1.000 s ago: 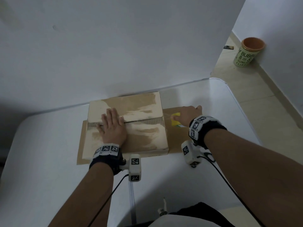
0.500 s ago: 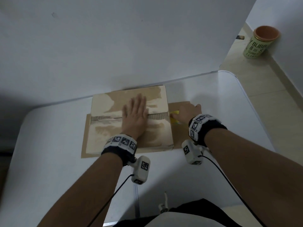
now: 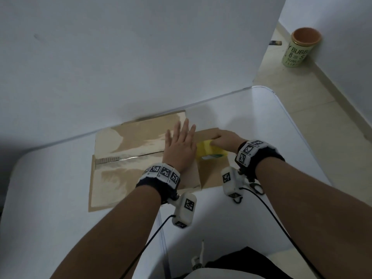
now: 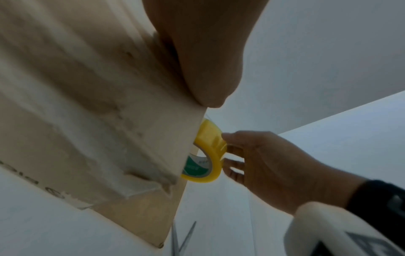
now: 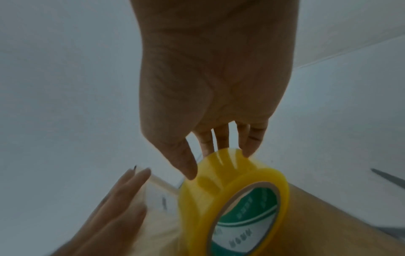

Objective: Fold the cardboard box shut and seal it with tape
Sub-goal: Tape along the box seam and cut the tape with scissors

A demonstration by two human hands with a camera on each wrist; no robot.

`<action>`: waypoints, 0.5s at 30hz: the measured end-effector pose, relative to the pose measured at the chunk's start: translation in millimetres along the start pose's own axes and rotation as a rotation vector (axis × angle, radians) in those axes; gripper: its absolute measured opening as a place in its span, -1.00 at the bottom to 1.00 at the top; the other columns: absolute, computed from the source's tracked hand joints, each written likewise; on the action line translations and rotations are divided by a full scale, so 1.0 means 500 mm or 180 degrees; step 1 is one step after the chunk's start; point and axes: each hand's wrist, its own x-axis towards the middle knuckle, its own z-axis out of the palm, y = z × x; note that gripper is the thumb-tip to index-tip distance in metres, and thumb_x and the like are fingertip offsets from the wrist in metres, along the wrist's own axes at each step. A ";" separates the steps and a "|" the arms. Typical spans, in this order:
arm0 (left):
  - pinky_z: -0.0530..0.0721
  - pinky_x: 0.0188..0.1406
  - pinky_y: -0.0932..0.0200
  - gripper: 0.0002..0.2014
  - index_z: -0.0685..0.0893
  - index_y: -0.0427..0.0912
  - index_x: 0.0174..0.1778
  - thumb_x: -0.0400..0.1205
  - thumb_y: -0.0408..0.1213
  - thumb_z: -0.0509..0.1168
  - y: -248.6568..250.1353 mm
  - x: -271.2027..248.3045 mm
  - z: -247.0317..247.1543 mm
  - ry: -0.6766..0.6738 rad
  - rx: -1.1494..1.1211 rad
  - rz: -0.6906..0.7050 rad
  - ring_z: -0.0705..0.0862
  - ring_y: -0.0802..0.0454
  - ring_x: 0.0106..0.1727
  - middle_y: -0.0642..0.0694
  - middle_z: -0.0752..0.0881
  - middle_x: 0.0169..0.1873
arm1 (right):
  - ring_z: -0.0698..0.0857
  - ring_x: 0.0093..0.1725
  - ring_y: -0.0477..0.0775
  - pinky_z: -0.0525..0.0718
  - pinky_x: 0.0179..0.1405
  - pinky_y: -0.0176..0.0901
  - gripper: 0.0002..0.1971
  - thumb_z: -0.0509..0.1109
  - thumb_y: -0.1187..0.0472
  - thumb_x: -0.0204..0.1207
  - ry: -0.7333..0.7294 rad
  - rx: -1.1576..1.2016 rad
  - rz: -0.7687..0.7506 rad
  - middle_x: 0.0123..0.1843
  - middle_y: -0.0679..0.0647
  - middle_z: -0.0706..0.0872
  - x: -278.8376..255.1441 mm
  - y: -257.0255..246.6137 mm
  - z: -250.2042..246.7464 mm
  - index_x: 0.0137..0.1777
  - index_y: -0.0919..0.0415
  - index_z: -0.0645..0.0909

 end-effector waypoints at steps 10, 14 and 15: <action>-0.27 0.63 -0.18 -0.49 -0.03 0.08 0.70 0.79 -0.04 -0.16 -0.116 -0.077 0.002 -0.0002 0.0030 -0.0047 -0.31 0.01 0.69 0.06 -0.26 0.69 | 0.52 0.41 0.25 0.66 0.29 0.18 -0.23 0.39 -0.17 0.51 -0.0764 0.1933 0.0267 0.54 0.18 0.36 -0.005 0.000 0.125 0.63 0.03 0.17; -0.27 0.62 -0.18 -0.49 0.00 0.09 0.69 0.79 -0.04 -0.14 -0.119 -0.081 0.002 0.0028 0.0006 -0.0072 -0.30 0.02 0.69 0.06 -0.24 0.69 | 0.47 0.45 0.26 0.64 0.28 0.21 -0.15 0.39 -0.25 0.46 -0.0752 0.1878 0.0336 0.57 0.16 0.33 0.002 -0.006 0.144 0.65 0.03 0.12; -0.26 0.62 -0.18 -0.49 0.00 0.09 0.69 0.79 -0.05 -0.14 -0.119 -0.080 0.002 0.0039 0.0015 -0.0075 -0.30 0.02 0.69 0.06 -0.23 0.69 | 0.46 0.46 0.28 0.65 0.26 0.22 -0.11 0.40 -0.27 0.44 -0.0701 0.1801 0.0340 0.58 0.17 0.32 0.004 -0.007 0.147 0.65 0.06 0.10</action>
